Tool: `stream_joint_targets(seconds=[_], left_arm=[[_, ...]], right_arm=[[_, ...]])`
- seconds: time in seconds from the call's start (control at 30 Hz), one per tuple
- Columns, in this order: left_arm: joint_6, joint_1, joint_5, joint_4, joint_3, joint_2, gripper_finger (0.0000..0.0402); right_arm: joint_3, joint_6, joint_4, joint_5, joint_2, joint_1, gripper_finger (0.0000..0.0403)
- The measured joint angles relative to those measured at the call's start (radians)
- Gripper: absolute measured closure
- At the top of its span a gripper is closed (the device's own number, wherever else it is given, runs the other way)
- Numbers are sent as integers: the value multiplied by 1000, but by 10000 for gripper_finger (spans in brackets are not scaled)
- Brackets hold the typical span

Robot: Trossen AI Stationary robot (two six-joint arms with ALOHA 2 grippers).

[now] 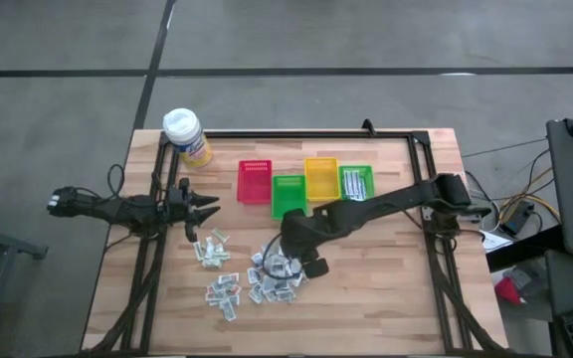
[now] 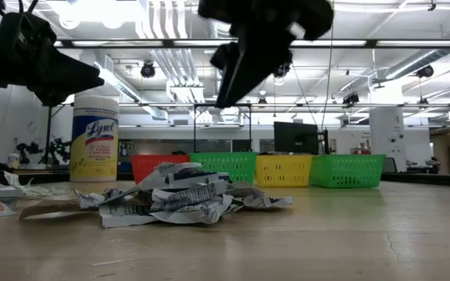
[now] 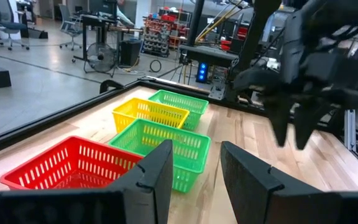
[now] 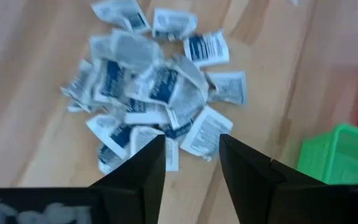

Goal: Pick & Place First Aid Supplies
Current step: Put the alcohol pad into the yellow basket

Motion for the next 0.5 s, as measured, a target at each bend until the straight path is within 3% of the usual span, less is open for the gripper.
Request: stream_joint_targets(seconds=[0.5], left_arm=[[0,0,0,2,0,0,271]], right_arm=[[0,30,-16,-6,98,-54,268]])
